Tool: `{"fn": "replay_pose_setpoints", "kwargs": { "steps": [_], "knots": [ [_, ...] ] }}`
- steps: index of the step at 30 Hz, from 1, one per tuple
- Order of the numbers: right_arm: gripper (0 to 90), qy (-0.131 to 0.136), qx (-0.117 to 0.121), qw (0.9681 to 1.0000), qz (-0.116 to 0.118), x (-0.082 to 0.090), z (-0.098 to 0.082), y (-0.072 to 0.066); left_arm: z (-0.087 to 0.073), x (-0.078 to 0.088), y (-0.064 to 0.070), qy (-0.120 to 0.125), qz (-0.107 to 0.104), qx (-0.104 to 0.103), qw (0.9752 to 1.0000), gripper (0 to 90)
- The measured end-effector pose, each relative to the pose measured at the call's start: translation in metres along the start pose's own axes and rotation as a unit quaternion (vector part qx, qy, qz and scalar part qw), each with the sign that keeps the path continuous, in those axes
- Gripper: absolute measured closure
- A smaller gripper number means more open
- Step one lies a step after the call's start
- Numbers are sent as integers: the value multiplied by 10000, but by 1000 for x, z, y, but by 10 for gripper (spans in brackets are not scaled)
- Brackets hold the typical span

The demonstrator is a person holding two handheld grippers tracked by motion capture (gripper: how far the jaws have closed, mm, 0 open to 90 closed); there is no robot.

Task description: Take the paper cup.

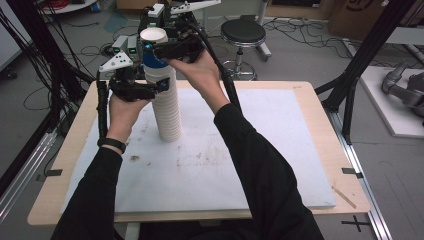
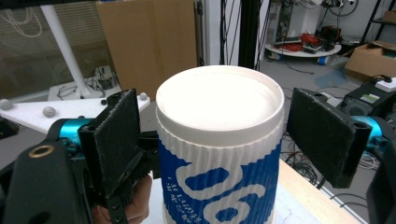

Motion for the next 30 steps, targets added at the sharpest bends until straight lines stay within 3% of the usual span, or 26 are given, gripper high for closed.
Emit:
{"fn": "replay_pose_setpoints", "kwargs": {
  "steps": [7, 13, 16, 30],
  "knots": [
    [290, 43, 70, 9999, -75, -4, 1, -1, 0, 0, 0, -2, -2, 2, 10000, 112],
    [298, 82, 91, 9999, -100, -3, 1, -1, 0, 0, 0, -7, -4, -8, 10000, 112],
    [301, 334, 167, 9992, -123, 3, 6, -3, 0, 1, 0, -15, -2, 3, 10000, 113],
    [302, 518, 292, 9981, -137, 16, 21, -8, 0, 1, 0, -21, -8, -4, 10000, 113]
  ]
}}
Point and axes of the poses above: each handheld gripper's, and its own axes: x roughly backward along the jaws, z roughly out of its top, y roughly to its right, the point moved 3 cm from there along -x, roughly forward along the jaws, and after that the axes turned 9 degrees about -z, right-handed, at the moved point
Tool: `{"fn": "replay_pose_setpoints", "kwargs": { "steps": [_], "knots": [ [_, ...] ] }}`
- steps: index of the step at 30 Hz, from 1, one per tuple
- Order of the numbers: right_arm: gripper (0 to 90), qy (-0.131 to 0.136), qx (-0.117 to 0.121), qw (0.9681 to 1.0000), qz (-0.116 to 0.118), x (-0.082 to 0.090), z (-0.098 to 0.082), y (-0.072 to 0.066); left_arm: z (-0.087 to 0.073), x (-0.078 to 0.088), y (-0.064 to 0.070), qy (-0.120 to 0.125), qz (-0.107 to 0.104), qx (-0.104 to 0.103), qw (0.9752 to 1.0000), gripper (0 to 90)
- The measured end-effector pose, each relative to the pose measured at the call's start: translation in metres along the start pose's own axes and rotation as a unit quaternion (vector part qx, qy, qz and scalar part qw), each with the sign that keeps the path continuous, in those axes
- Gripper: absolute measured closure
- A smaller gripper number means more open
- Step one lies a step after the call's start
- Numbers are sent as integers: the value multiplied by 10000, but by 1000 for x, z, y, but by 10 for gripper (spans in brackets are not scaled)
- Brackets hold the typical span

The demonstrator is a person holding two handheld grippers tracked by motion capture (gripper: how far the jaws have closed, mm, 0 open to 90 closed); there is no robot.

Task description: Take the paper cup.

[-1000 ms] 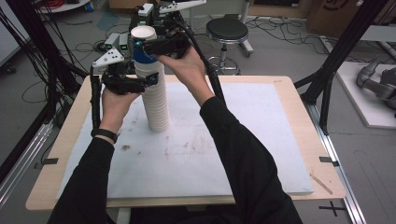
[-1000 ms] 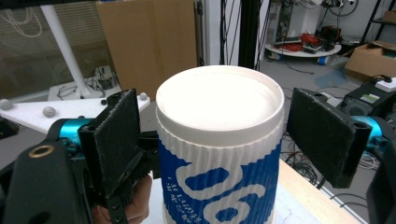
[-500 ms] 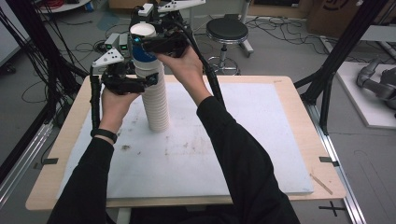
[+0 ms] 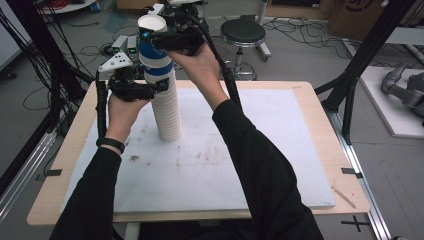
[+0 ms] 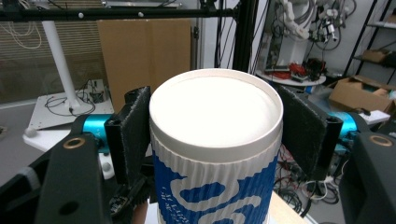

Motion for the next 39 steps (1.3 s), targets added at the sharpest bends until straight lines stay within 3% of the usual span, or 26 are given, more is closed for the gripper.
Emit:
{"fn": "replay_pose_setpoints", "kwargs": {
  "steps": [19, 31, 39],
  "knots": [
    [303, 789, 92, 9968, 115, 45, 28, 0, 1, -2, 0, -8, 10, -1, 10000, 113],
    [303, 860, 139, 9962, -57, 87, 31, 19, 2, -1, 0, -51, 11, -17, 10000, 112],
    [303, 689, 177, 9971, -281, 124, 15, 38, 2, 0, 0, -57, 17, -27, 10000, 111]
  ]
}}
Point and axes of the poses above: each handheld gripper's, and its own axes: x roughly backward along the jaws, z roughly out of its top, y roughly to its right, the point moved 3 cm from there along -x, roughly forward along the jaws, and after that the axes turned 9 degrees about -z, right-handed, at the moved point
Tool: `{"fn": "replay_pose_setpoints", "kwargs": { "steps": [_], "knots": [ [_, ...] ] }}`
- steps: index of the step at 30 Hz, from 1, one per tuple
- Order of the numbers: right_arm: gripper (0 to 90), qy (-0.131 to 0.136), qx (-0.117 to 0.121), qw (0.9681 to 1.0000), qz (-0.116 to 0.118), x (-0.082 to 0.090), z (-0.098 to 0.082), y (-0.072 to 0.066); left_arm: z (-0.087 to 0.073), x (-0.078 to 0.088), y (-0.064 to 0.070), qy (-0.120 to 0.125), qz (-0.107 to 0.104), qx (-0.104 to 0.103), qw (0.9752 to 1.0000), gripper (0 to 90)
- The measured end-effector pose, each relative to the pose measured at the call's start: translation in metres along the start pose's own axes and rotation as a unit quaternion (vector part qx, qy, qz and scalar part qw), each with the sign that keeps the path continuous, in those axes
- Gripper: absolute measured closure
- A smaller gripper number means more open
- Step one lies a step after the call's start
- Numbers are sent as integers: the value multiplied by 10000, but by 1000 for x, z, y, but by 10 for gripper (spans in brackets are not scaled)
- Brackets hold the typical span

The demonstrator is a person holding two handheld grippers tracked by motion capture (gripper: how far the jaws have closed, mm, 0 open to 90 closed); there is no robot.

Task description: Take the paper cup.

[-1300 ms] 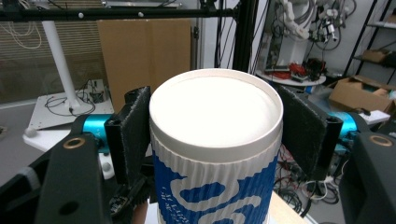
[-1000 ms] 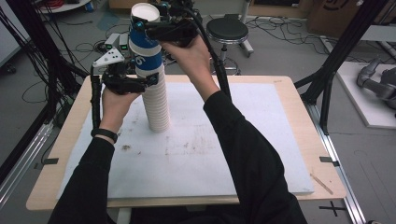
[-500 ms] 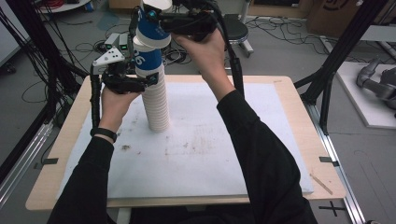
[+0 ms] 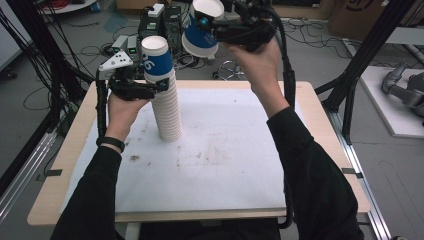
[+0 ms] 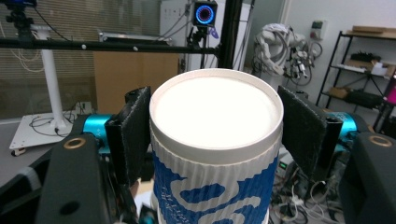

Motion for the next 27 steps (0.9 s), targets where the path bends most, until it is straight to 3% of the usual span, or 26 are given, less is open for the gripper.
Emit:
{"fn": "replay_pose_setpoints", "kwargs": {
  "steps": [5, 10, 27],
  "knots": [
    [303, -48, -59, 9999, -109, 19, -12, 11, 1, 1, 2, -62, 120, -53, 9999, 98],
    [302, -118, -89, 9997, -190, 36, -25, 17, 3, 4, 2, 41, 92, 19, 9999, 83],
    [303, -240, -129, 9991, -322, 81, -65, 22, 2, 26, 7, 205, 246, 48, 9995, 82]
  ]
}}
Point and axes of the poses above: each handheld gripper's, and its own axes: x roughly backward along the jaws, z roughly out of its top, y roughly to its right, the point moved 3 cm from there along -x, roughly forward along the jaws, and after that the axes turned 9 degrees about -z, right-handed, at the moved point
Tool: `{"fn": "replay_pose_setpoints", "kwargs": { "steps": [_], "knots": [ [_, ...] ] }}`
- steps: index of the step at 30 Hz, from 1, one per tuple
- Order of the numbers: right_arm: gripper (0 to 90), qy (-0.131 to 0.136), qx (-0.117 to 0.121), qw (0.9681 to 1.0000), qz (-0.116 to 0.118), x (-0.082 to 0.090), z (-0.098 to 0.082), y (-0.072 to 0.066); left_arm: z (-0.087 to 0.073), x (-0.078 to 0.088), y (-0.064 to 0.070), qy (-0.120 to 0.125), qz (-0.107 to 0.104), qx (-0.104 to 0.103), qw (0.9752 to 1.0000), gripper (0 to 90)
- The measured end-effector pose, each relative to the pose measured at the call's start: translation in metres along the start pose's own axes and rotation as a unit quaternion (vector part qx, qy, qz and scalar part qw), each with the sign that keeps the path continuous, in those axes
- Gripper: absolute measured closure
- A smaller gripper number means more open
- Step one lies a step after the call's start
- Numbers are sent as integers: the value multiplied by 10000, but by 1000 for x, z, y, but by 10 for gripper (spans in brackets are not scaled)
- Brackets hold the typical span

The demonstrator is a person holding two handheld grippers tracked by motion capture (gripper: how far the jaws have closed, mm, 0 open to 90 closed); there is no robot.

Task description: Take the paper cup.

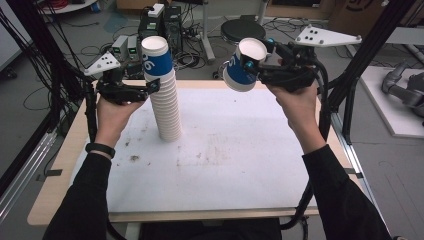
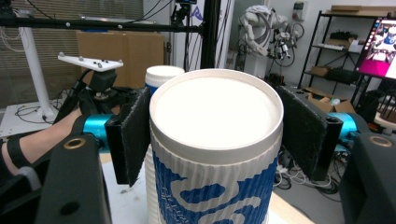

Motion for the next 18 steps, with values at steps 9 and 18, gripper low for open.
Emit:
{"fn": "replay_pose_setpoints", "kwargs": {
  "steps": [9, 18],
  "knots": [
    [302, -97, -172, 9997, -105, 12, -27, 8, -5, 13, 12, -68, 30, -102, 9999, 83],
    [302, -228, -265, 9993, -124, 20, -51, 10, -11, 20, 37, -153, -76, -340, 9993, 83]
  ]
}}
Point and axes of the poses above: each handheld gripper's, and its own axes: x roughly backward along the jaws, z roughly out of its top, y roughly to its right, the point moved 3 cm from there along -x, roughly forward along the jaws, and after that the axes turned 9 degrees about -z, right-handed, at the moved point
